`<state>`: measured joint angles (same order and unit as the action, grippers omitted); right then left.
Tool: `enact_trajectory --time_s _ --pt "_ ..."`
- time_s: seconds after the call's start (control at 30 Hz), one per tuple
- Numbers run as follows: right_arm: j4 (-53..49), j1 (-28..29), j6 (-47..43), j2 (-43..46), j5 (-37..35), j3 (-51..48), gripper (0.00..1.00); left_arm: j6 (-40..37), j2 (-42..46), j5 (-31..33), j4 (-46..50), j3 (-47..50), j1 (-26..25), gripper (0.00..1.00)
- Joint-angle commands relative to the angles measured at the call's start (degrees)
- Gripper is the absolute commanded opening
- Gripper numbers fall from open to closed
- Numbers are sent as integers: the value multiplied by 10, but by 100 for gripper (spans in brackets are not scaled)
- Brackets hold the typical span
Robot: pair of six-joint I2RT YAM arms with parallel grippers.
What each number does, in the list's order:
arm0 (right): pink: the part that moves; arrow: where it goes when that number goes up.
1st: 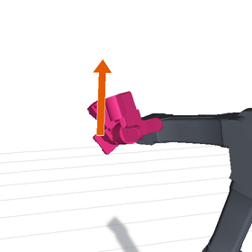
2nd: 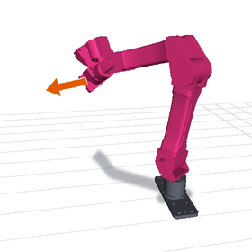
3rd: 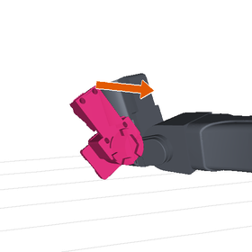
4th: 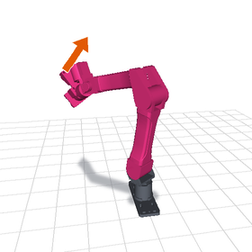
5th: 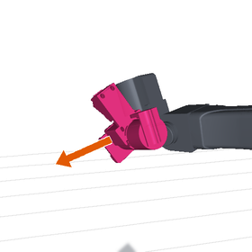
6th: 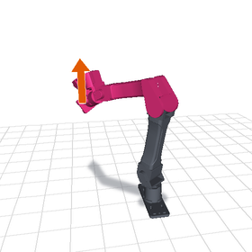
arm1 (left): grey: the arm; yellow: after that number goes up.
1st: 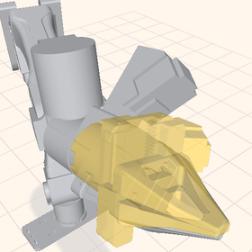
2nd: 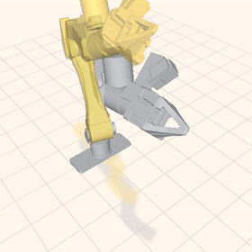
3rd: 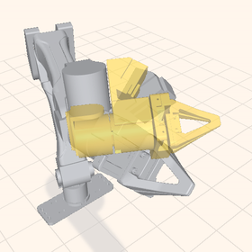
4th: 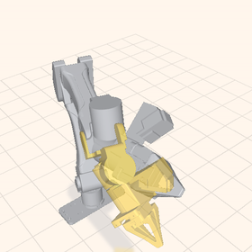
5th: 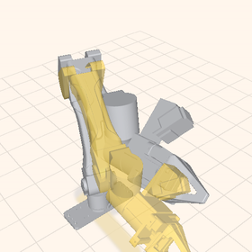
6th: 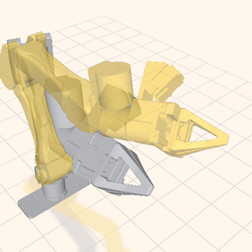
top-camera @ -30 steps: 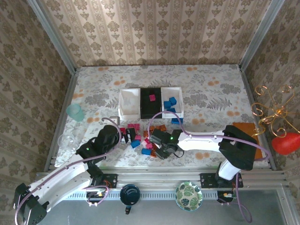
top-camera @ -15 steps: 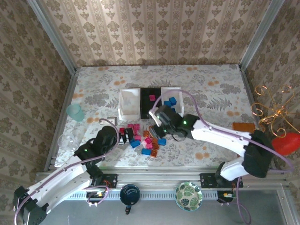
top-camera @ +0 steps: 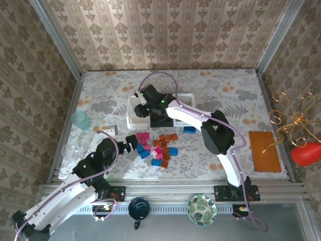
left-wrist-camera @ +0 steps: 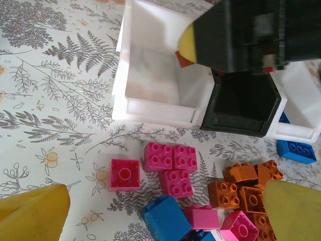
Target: Sort the legos into containers by color
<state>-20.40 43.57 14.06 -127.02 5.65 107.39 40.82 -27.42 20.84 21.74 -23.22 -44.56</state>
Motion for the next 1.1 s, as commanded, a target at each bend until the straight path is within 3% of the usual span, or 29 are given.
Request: enact_trajectory --time_s 0.0,0.1,0.2,0.4,0.53,0.83,1.07 --pt "-30 -5 21 -31 2 62 42 10 -4 0 19 0 4 100" --pt "-17 -13 32 -46 18 92 65 9 -10 -6 19 1 4 100" --pt "12 -13 38 -25 36 81 71 5 -24 -13 17 0 7 100" --pt "90 -13 56 92 42 -68 72 -14 -102 -88 -18 -13 40 99" --pt "139 -12 65 184 47 -205 72 -32 -196 -150 -45 -32 72 87" --pt "172 -12 74 325 35 -395 72 -56 -344 -144 -86 -71 124 65" --pt "173 -13 73 376 13 -446 72 -75 -429 -148 -113 -86 139 64"
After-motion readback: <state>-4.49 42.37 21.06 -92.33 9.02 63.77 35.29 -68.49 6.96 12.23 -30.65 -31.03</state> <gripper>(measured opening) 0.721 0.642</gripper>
